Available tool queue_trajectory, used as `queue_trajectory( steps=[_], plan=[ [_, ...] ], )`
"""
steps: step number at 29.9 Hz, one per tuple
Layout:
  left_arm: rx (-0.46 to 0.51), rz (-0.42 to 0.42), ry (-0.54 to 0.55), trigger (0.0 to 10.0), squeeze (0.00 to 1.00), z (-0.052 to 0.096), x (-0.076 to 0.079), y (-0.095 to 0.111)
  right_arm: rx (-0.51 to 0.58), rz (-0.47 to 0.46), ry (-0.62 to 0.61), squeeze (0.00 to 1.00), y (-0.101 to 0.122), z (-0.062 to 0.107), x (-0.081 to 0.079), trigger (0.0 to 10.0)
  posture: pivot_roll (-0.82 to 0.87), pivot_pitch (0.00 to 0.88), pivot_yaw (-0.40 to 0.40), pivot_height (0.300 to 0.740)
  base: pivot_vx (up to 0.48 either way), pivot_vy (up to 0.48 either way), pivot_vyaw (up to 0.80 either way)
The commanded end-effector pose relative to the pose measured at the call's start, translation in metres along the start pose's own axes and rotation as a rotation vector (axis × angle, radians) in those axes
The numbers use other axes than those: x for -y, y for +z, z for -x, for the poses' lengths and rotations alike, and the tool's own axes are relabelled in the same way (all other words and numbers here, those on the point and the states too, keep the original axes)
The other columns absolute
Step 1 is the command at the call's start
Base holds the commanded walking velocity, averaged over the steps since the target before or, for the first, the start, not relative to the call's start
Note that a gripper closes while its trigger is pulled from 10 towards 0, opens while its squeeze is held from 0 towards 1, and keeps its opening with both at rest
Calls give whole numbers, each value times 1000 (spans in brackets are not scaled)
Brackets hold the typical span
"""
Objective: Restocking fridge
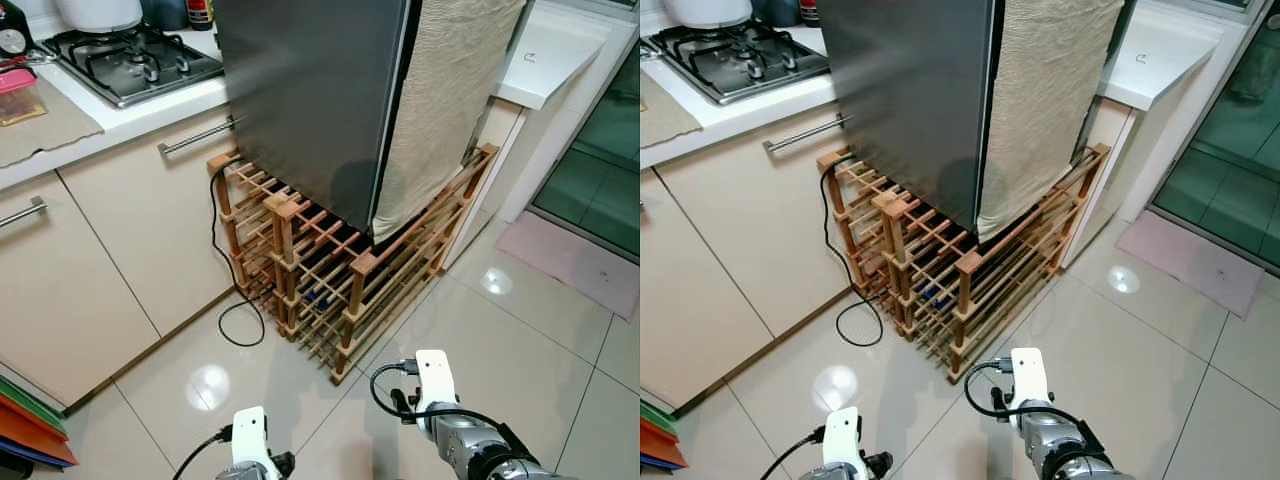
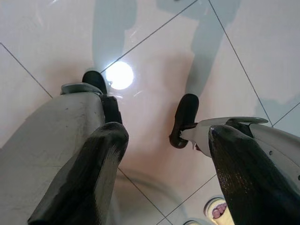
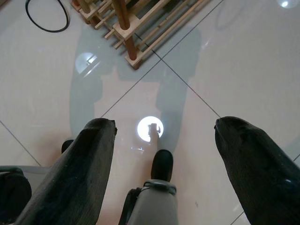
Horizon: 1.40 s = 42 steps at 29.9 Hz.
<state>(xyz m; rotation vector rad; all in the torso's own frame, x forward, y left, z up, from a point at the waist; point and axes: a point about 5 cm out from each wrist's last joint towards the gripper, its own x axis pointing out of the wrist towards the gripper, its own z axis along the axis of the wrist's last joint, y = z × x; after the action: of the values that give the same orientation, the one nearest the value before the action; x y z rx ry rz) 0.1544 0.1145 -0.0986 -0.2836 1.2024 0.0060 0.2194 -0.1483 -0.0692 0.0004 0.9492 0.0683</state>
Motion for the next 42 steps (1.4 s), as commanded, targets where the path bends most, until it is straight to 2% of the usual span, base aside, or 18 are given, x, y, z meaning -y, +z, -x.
queue_trajectory(
  steps=[1,2,3,4,5,7,10,12,14,16,19,20,21,22,25,31,32,42],
  plan=[
    [207,-503,54,10000,0,9,14,92,-1,-9,-9,43,0,0,2,10000,-97,45,37,724,0,0,0],
    [214,-510,62,10000,0,9,13,94,-2,-3,-9,47,-1,0,2,10000,-97,0,0,724,0,0,0],
    [243,-464,78,10000,0,11,5,99,17,4,-8,55,4,0,1,10000,-79,0,0,724,0,0,0],
    [243,-464,78,10000,0,11,5,99,17,4,-8,55,4,0,1,10000,-79,0,0,724,0,0,0],
    [282,-397,94,10000,0,13,-4,106,43,6,-4,55,10,-1,0,10000,-79,0,0,724,0,0,0],
    [282,-397,94,10000,0,13,-4,106,43,6,-4,55,10,-1,0,10000,-79,0,0,724,0,0,0],
    [288,-295,88,10000,0,14,-5,109,61,-16,-2,55,12,-1,-1,10000,-83,0,0,724,0,0,0],
    [285,-174,74,10000,0,14,-5,110,65,-64,-5,59,13,-1,-1,10000,-82,0,0,724,0,0,0],
    [283,-117,64,10000,0,14,-4,110,67,-110,-5,59,14,-1,-1,10000,-82,0,0,724,0,0,0],
    [282,-82,56,10000,0,14,-2,111,68,-164,2,67,16,-1,-1,10000,-80,0,0,724,0,0,0],
    [281,-78,56,10000,0,14,-2,111,69,-178,3,67,16,-1,-1,10000,-80,0,0,724,0,0,0],
    [281,-49,54,10000,0,15,-1,112,68,-232,10,67,17,-1,-1,10000,-82,0,0,724,0,0,0],
    [281,97,72,10000,0,16,-6,116,65,-316,30,63,20,-2,-3,10000,-83,0,0,724,0,0,0],
    [279,118,85,10000,0,17,-7,118,68,-340,36,63,22,-2,-4,10000,-82,0,0,724,0,0,0],
    [277,74,88,10000,0,17,-7,119,74,-351,39,67,25,-2,-5,10000,-80,0,0,724,0,0,0],
    [280,56,110,10000,0,18,-11,120,69,-322,53,67,25,-2,-9,10000,-81,0,0,724,0,0,0],
    [283,37,110,10000,0,18,-11,120,67,-311,51,63,25,-2,-9,10000,-77,42,18,724,0,0,0],
    [280,-8,106,10000,0,17,-8,119,66,-279,46,67,25,-2,-8,10000,-73,39,14,724,0,0,0]
  ],
)
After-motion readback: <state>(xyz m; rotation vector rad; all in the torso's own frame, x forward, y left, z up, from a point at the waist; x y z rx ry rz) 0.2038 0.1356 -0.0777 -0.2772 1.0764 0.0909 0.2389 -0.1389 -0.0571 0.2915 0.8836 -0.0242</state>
